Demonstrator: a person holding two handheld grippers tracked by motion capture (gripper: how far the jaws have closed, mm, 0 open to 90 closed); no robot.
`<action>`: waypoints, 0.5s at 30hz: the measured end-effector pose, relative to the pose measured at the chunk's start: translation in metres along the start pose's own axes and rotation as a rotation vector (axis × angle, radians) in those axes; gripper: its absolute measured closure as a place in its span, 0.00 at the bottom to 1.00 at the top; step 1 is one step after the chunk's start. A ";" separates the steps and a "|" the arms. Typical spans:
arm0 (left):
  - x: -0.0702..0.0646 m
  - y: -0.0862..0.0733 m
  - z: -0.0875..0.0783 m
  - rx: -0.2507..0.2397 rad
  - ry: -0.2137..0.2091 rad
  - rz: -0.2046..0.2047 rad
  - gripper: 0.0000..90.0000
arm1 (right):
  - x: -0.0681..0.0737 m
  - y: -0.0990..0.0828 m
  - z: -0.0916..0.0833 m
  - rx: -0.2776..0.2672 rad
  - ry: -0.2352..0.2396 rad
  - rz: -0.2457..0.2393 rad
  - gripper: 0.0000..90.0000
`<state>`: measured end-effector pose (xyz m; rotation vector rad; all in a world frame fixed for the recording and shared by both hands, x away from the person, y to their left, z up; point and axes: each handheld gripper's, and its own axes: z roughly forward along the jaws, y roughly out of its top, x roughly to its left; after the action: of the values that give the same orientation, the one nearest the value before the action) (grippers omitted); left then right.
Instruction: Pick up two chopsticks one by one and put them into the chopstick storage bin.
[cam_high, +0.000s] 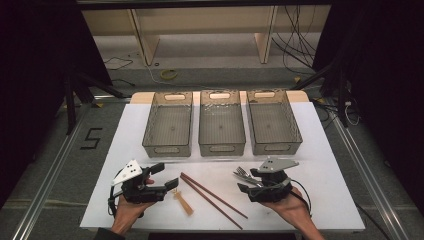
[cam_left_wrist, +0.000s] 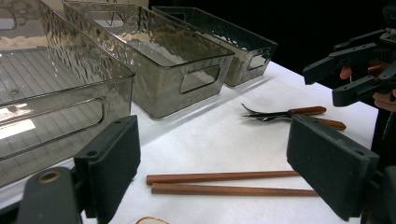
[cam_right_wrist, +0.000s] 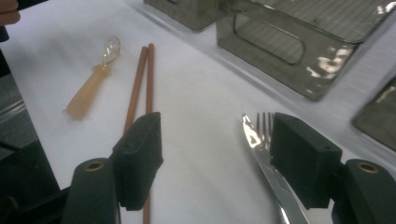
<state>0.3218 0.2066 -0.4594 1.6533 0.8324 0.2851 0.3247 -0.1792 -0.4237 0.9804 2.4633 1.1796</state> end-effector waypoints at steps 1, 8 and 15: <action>0.000 0.000 0.000 0.001 0.000 0.002 0.19 | 0.001 0.002 0.002 0.012 0.004 -0.006 0.41; 0.001 0.000 0.000 -0.001 0.002 0.000 0.19 | 0.010 0.016 0.016 0.097 0.040 -0.038 0.46; 0.001 0.000 -0.001 -0.004 0.003 -0.002 0.19 | 0.020 0.029 0.035 0.177 0.066 -0.074 0.52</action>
<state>0.3220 0.2084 -0.4590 1.6488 0.8350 0.2875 0.3401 -0.1319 -0.4230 0.8990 2.6688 1.0009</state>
